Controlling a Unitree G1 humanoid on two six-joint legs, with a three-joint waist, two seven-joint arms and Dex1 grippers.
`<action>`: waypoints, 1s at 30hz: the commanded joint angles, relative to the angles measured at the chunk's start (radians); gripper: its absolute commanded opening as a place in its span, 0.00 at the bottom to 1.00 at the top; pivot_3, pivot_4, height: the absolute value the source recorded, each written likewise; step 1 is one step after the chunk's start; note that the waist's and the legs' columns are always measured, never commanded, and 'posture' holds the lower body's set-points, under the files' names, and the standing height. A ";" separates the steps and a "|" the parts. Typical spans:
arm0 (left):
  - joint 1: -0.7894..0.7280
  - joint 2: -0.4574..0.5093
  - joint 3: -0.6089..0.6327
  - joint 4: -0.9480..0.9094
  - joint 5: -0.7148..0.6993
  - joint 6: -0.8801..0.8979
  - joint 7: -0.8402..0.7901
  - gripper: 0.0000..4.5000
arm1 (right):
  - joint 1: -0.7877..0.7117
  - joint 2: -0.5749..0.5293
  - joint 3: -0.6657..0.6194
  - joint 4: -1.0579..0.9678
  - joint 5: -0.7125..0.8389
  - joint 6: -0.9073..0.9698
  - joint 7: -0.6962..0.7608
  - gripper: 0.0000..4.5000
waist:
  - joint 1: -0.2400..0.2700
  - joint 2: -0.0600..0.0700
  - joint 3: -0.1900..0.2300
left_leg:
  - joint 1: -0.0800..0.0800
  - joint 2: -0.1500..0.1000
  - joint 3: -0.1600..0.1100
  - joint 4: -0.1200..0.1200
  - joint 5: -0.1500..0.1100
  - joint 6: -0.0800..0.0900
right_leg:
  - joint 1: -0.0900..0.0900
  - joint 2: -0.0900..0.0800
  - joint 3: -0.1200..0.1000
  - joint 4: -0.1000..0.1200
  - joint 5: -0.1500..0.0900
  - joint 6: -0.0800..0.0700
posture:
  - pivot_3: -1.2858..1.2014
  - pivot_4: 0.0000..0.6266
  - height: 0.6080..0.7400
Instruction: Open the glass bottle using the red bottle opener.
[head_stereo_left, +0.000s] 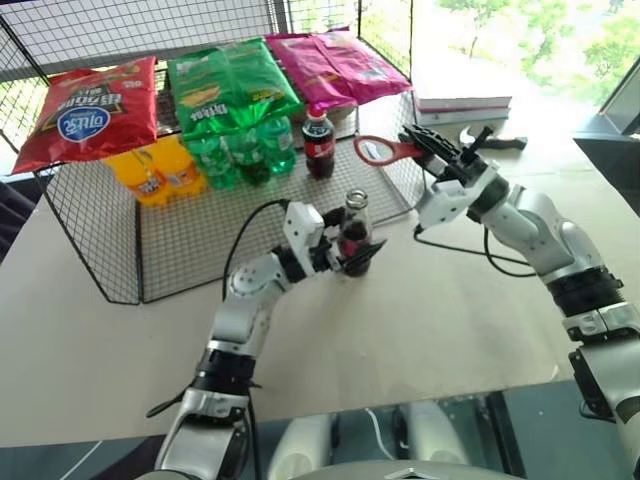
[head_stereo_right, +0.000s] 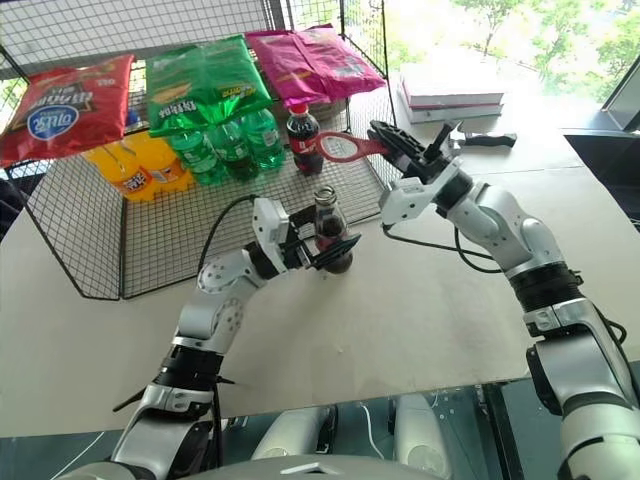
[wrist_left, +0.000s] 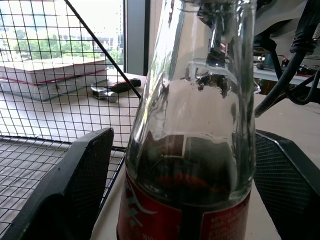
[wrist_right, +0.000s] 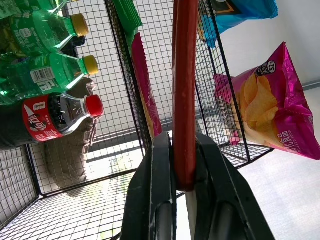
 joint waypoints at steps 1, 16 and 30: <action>0.018 0.020 0.013 -0.051 -0.004 -0.014 -0.003 0.93 | 0.025 0.007 -0.054 -0.057 0.060 0.022 0.009 0.00 | 0.000 0.000 0.000 | 0.000 0.000 0.000 0.000 0.000 0.000 | 0.000 0.000 0.000 0.000 0.000 0.000 | 0.52 0.24 1.00; 0.207 0.149 0.053 -0.205 -0.035 0.037 -0.022 0.93 | 0.241 0.070 -0.110 -0.181 0.376 0.215 0.234 0.00 | 0.000 0.000 0.000 | 0.000 0.001 0.000 0.000 0.000 0.000 | 0.000 0.000 0.000 0.000 0.000 0.000 | 0.52 0.24 1.00; 0.469 0.261 0.167 -0.364 -0.099 0.107 -0.007 0.93 | 0.578 0.113 -0.191 -0.651 1.220 1.415 0.500 0.00 | 0.003 0.003 0.002 | 0.000 0.002 -0.002 -0.001 -0.004 0.006 | 0.000 -0.006 -0.001 0.000 -0.001 -0.001 | 0.52 0.24 1.00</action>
